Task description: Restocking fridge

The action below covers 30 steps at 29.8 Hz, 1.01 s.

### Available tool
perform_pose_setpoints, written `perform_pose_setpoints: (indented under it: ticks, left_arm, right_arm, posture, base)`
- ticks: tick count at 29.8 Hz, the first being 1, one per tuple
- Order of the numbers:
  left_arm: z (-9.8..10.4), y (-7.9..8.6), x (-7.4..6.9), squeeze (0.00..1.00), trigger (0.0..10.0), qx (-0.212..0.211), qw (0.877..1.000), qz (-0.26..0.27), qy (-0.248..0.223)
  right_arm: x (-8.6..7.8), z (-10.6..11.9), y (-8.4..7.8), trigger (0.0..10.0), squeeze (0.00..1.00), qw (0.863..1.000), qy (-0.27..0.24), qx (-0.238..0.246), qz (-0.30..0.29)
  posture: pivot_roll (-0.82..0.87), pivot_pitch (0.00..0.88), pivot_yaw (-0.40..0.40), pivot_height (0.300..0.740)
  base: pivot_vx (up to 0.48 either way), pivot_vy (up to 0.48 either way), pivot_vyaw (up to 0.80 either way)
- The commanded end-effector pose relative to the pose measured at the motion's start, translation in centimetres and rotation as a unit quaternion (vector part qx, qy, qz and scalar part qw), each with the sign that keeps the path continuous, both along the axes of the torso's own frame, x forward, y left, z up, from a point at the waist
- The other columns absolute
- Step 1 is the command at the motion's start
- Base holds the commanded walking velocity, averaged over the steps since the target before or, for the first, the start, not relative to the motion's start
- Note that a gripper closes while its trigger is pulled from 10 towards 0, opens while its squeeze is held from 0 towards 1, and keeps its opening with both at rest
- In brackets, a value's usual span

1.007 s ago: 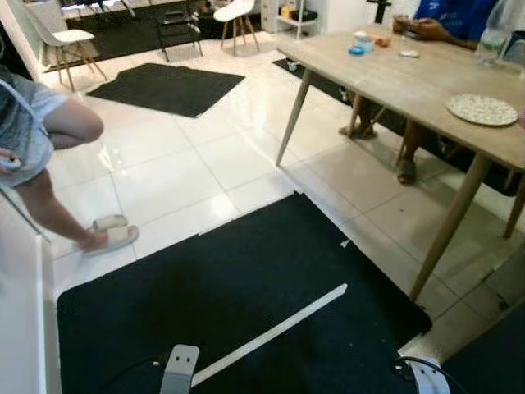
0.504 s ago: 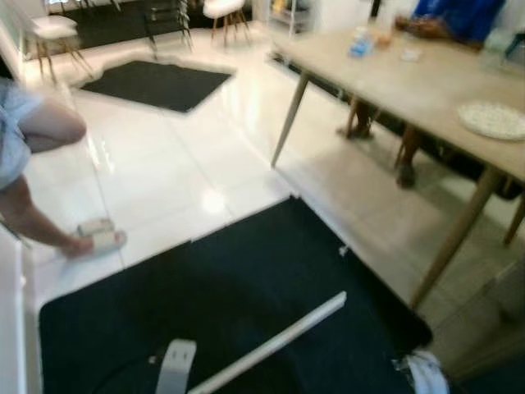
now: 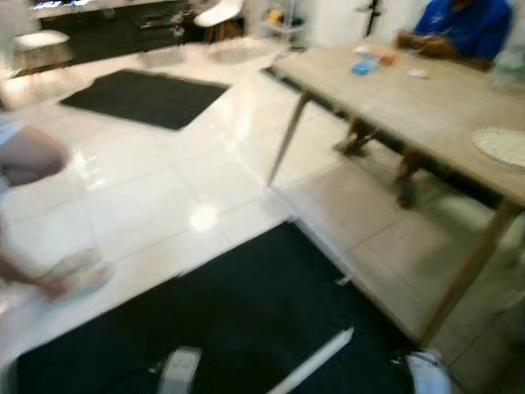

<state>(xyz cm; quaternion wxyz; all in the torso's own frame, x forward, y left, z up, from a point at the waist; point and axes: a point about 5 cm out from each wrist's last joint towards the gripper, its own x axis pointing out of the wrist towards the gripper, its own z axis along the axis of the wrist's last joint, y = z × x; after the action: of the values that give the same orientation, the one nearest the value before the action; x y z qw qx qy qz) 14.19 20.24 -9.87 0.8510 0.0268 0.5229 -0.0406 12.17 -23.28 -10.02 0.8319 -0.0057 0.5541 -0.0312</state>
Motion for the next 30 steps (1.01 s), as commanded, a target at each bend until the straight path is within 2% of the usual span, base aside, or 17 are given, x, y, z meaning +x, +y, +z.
perform_pose_setpoints:
  ticks: [1, 13, 30]
  left_arm:
    - [-0.15, -0.07, -0.38, 0.00, 10.0, 0.001, 1.000, -0.003, 0.007]
    - [-0.24, -0.03, -0.62, 0.00, 10.0, 0.002, 1.000, -0.004, 0.012]
    - [-0.22, 0.02, -0.60, 0.00, 10.0, 0.002, 1.000, -0.008, 0.013]
  right_arm:
    - [1.28, 0.47, -0.21, 10.0, 0.00, 1.000, -0.020, -0.005, 0.002]
    - [1.40, 0.51, -0.20, 10.0, 0.00, 1.000, -0.019, -0.004, -0.001]
    - [1.33, 0.43, -0.01, 10.0, 0.00, 1.000, -0.015, 0.000, 0.003]
  posture:
    - [0.01, 0.000, 0.022, 0.740]
    - [0.00, 0.002, 0.025, 0.740]
    - [0.00, 0.004, 0.029, 0.740]
  base:
    - [0.420, 0.000, 0.00]
    - [0.419, 0.000, 0.00]
    - [0.416, 0.000, -0.80]
